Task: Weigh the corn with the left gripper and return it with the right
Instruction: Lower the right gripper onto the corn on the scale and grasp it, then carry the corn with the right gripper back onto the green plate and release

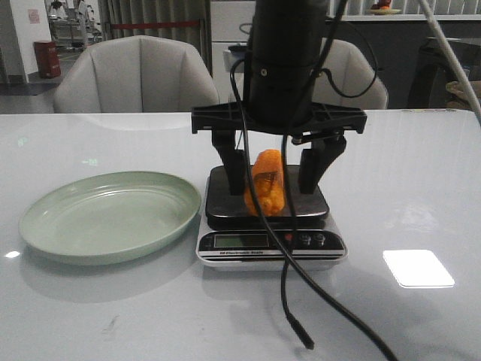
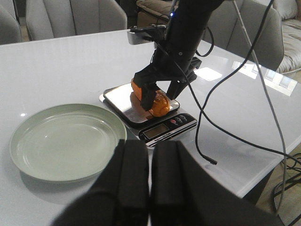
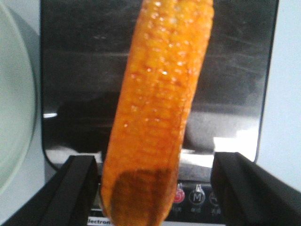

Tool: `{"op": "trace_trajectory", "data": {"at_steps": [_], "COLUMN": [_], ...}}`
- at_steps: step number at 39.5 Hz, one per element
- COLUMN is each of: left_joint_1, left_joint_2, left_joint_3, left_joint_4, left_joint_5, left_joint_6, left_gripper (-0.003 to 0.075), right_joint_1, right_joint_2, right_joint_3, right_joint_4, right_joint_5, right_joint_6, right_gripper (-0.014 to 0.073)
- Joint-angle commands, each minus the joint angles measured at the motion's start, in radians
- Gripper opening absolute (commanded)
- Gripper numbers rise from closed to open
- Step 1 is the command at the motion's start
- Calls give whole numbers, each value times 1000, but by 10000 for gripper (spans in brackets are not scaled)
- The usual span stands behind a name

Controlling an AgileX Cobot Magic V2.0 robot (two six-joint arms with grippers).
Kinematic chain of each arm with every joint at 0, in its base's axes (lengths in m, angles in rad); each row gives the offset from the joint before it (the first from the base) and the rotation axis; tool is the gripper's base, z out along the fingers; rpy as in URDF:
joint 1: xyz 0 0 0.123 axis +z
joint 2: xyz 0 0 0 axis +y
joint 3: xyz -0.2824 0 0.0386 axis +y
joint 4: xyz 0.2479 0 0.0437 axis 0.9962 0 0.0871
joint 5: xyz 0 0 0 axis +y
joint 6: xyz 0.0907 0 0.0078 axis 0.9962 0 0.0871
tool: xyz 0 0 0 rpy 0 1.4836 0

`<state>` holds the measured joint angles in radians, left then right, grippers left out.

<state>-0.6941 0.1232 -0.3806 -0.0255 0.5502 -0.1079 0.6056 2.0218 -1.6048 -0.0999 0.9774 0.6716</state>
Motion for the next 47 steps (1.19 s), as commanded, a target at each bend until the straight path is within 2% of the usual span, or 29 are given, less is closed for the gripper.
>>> {"op": "trace_trajectory", "data": {"at_steps": [1, 11, 13, 18, 23, 32, 35, 41, 44, 47], "left_joint_1": [-2, -2, -2, -2, -2, -2, -2, -2, -2, -2], "left_joint_2": [12, 12, 12, 12, 12, 12, 12, 12, 12, 12], "left_joint_3": [-29, -29, -29, -29, -29, -29, -29, -29, -29, -29], "left_joint_4": [0, 0, 0, 0, 0, 0, 0, 0, 0, 0], "left_joint_5": [-82, -82, -82, -82, -82, -82, -82, -82, -82, -82], "left_joint_6": [0, 0, 0, 0, 0, 0, 0, 0, 0, 0], "left_gripper": [113, 113, 113, 113, 113, 113, 113, 113, 113, 113], "right_joint_1": [-2, 2, 9, 53, 115, 193, 201, 209, 210, 210], "right_joint_2": [-21, -8, -8, -8, -3, 50, 68, 89, 90, 88], "right_joint_3": [-59, -85, -102, -143, -145, -145, -145, -145, -145, -145], "right_joint_4": [-29, -1, 30, 86, 110, 111, 113, 119, 119, 119], "right_joint_5": [1, -34, -37, -84, -203, -364, -382, -404, -404, -401], "right_joint_6": [6, 14, 13, -11, -11, -13, -13, -13, -13, -13], "right_gripper": [562, 213, 185, 184, 184, 220, 296, 517, 574, 589]}}
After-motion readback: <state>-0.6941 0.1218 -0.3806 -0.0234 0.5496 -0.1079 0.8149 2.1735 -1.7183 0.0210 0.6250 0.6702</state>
